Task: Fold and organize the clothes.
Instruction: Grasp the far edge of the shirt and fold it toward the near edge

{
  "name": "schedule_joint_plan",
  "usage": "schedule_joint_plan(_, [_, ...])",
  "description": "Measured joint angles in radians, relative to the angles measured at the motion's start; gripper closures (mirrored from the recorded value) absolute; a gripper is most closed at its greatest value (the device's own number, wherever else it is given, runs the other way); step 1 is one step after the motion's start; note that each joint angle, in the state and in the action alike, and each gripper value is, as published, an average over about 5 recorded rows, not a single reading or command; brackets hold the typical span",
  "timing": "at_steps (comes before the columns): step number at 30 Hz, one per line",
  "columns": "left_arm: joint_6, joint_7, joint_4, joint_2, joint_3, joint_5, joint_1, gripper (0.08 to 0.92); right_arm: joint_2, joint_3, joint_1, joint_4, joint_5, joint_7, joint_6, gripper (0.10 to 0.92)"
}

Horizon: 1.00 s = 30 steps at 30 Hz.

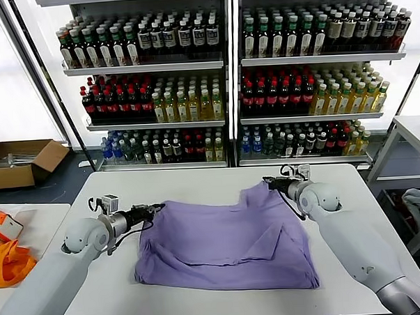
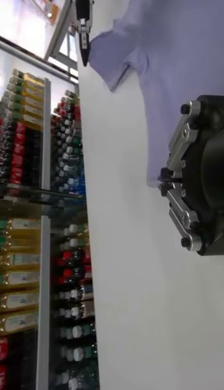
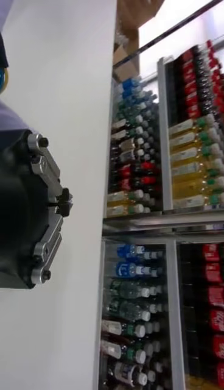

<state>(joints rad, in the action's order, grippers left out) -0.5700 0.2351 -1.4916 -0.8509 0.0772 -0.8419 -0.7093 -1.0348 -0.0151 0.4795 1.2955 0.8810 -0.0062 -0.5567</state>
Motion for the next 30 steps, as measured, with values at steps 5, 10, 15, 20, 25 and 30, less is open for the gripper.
schedule_joint_plan(5, [-0.004, -0.016, -0.060, 0.017, 0.028, -0.015, -0.033, 0.911, 0.036, 0.052, 0.065, 0.111, 0.040, 0.028, -0.011, 0.919])
schedule_joint_plan(10, [-0.006, -0.030, -0.133, 0.035, 0.067, -0.020, -0.086, 0.911, 0.077, 0.106, 0.146, 0.229, 0.076, 0.055, -0.015, 0.919])
schedule_joint_plan(15, [-0.006, -0.044, -0.214, 0.055, 0.118, -0.024, -0.159, 0.911, 0.123, 0.168, 0.254, 0.357, 0.108, 0.084, -0.017, 0.919])
schedule_joint_plan(20, [-0.007, -0.061, -0.300, 0.081, 0.170, -0.031, -0.249, 0.911, 0.163, 0.242, 0.392, 0.495, 0.130, 0.110, -0.019, 0.919])
schedule_joint_plan(25, [-0.008, -0.073, -0.380, 0.110, 0.221, -0.028, -0.349, 0.911, 0.191, 0.327, 0.543, 0.620, 0.135, 0.123, -0.020, 0.919])
schedule_joint_plan(30, [-0.008, -0.078, -0.446, 0.138, 0.267, -0.018, -0.461, 0.911, 0.196, 0.412, 0.702, 0.715, 0.124, 0.125, -0.020, 0.919])
